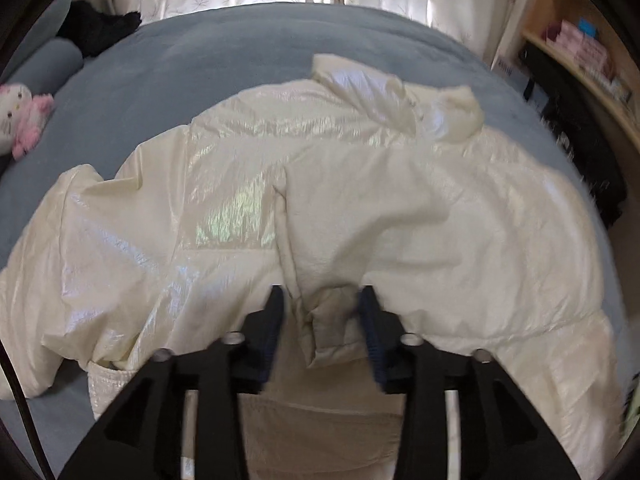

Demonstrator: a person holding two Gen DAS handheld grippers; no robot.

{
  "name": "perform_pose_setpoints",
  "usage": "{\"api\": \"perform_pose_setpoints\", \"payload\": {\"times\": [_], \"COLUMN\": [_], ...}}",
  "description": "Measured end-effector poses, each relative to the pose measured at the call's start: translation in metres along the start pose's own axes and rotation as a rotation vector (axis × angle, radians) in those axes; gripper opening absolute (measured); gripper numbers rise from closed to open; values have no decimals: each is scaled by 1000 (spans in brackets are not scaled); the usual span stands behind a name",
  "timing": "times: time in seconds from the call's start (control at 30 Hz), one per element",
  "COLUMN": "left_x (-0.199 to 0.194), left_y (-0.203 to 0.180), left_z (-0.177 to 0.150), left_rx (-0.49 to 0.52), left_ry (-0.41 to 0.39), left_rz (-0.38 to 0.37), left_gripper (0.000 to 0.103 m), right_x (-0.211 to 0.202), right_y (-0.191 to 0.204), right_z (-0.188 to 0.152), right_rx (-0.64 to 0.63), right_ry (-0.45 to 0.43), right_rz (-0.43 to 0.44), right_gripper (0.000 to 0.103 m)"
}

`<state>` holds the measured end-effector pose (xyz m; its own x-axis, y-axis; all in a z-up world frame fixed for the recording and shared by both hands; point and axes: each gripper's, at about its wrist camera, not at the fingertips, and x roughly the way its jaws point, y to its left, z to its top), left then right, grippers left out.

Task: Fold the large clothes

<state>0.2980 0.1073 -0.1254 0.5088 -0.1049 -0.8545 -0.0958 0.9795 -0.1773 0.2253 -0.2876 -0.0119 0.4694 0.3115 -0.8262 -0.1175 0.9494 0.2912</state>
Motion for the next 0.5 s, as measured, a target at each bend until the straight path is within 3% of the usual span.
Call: {"api": "perform_pose_setpoints", "payload": {"times": [0.03, 0.13, 0.3, 0.43, 0.5], "left_x": [-3, -8, 10, 29, 35], "left_y": [1, 4, 14, 18, 17], "left_z": [3, 13, 28, 35, 38], "left_rx": [-16, -66, -116, -133, -130], "left_ry": [-6, -22, 3, 27, 25], "left_rz": [-17, -58, -38, -33, -38], "left_gripper": [56, 65, 65, 65, 60], "right_x": [8, 33, 96, 138, 161], "right_y": [-6, -23, -57, -82, -91], "right_z": [11, 36, 76, 94, 99], "right_rx": [22, 70, 141, 224, 261], "right_ry": [3, -4, -14, -9, 30], "right_rz": [11, 24, -15, 1, 17], "right_gripper": [77, 77, 77, 77, 77]}}
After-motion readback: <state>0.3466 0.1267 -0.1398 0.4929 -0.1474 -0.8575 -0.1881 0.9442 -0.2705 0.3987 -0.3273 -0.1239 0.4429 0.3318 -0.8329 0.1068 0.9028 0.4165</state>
